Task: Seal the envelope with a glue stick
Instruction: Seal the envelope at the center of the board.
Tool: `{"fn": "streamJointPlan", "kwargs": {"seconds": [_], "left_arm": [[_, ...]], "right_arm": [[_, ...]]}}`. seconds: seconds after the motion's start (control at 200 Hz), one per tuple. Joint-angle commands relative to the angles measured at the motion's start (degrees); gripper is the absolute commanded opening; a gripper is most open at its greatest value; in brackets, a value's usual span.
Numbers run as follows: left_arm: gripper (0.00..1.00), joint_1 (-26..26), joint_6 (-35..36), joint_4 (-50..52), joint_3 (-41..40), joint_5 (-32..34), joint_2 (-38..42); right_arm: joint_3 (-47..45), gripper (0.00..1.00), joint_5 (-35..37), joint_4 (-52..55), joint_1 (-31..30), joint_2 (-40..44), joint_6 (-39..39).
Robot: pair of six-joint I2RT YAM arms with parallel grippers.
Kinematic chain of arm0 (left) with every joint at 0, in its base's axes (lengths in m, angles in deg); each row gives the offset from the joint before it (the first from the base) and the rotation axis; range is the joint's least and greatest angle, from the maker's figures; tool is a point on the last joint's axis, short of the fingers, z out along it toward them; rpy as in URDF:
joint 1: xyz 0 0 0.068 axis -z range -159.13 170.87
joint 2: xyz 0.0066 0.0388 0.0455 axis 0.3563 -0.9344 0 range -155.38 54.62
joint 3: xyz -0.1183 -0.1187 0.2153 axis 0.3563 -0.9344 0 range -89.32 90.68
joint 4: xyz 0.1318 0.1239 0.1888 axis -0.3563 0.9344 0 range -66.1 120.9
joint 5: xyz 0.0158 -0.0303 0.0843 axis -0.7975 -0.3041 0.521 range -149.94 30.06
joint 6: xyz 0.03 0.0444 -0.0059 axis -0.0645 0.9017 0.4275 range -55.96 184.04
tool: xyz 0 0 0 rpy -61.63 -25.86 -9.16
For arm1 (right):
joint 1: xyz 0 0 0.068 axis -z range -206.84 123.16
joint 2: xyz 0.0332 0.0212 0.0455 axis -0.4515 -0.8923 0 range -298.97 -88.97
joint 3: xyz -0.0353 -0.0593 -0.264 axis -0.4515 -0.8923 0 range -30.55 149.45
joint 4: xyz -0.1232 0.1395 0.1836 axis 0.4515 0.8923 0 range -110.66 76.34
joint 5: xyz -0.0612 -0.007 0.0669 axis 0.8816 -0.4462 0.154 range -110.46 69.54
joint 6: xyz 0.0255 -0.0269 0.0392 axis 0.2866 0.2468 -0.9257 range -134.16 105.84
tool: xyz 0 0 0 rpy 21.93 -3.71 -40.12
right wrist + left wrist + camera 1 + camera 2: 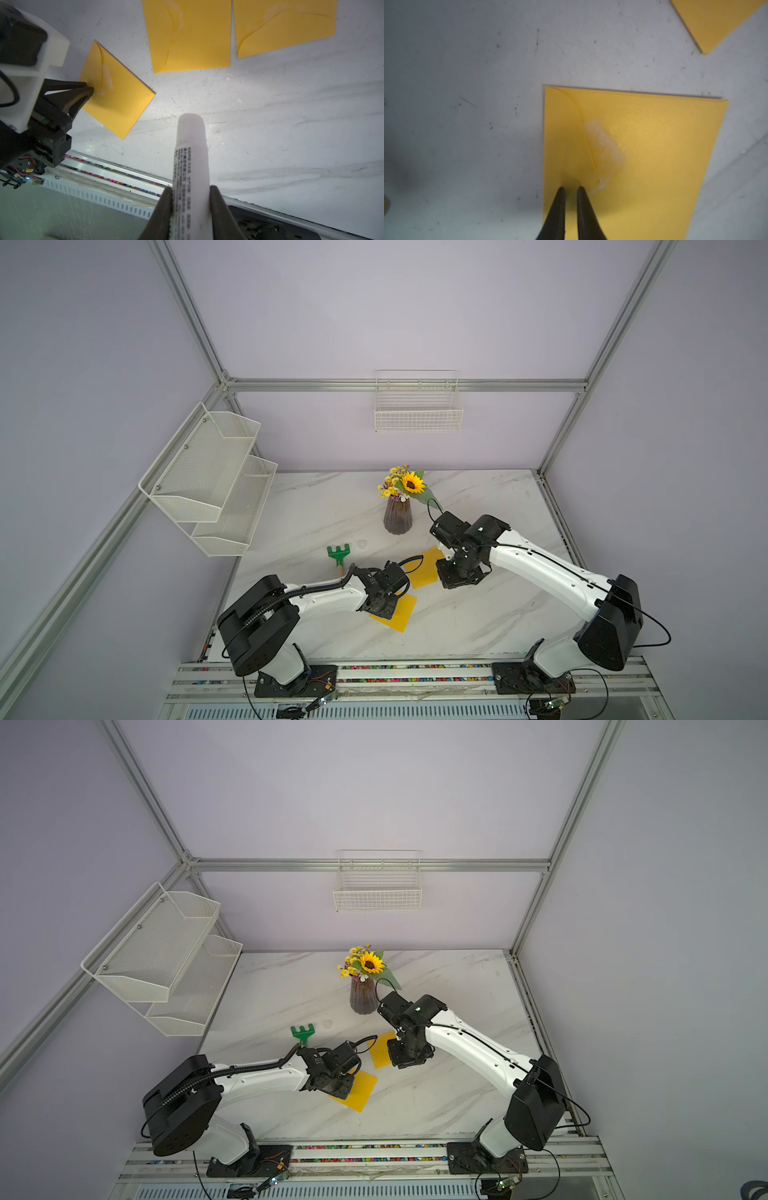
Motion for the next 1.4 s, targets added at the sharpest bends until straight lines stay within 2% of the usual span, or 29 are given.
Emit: {"fn": "streamJointPlan", "kwargs": {"seconds": [0.0, 0.11, 0.485, 0.75, 1.11, 1.395], "left_arm": [[0.13, -0.16, -1.05, -3.08, -3.26, -4.63, -3.86], [0.13, -0.09, -1.02, -2.57, -3.46, -4.19, -3.56], [0.14, -0.08, 1.61, 2.54, 3.55, 0.23, 3.5], [0.14, -0.12, 1.24, 2.21, 2.76, -1.31, 1.01], [0.1, 0.97, -2.0, -2.31, -2.44, -6.14, -4.86], [0.1, 1.09, 0.02, 2.0, 2.66, -0.56, 1.81]], "right_arm": [[0.05, 0.0, 0.62, 0.63, 0.27, 0.4, -0.71], [0.37, 0.0, 0.63, 0.73, 0.3, 0.37, -0.77], [0.5, 0.0, 0.98, 1.2, 0.29, 0.98, -0.86], [0.05, 0.0, 0.81, 1.31, 0.29, 1.06, -0.88], [-0.65, 0.0, 0.8, 1.37, 0.29, 1.37, -0.89], [-0.47, 0.0, 0.88, 1.47, 0.31, 1.68, -0.88]]}}
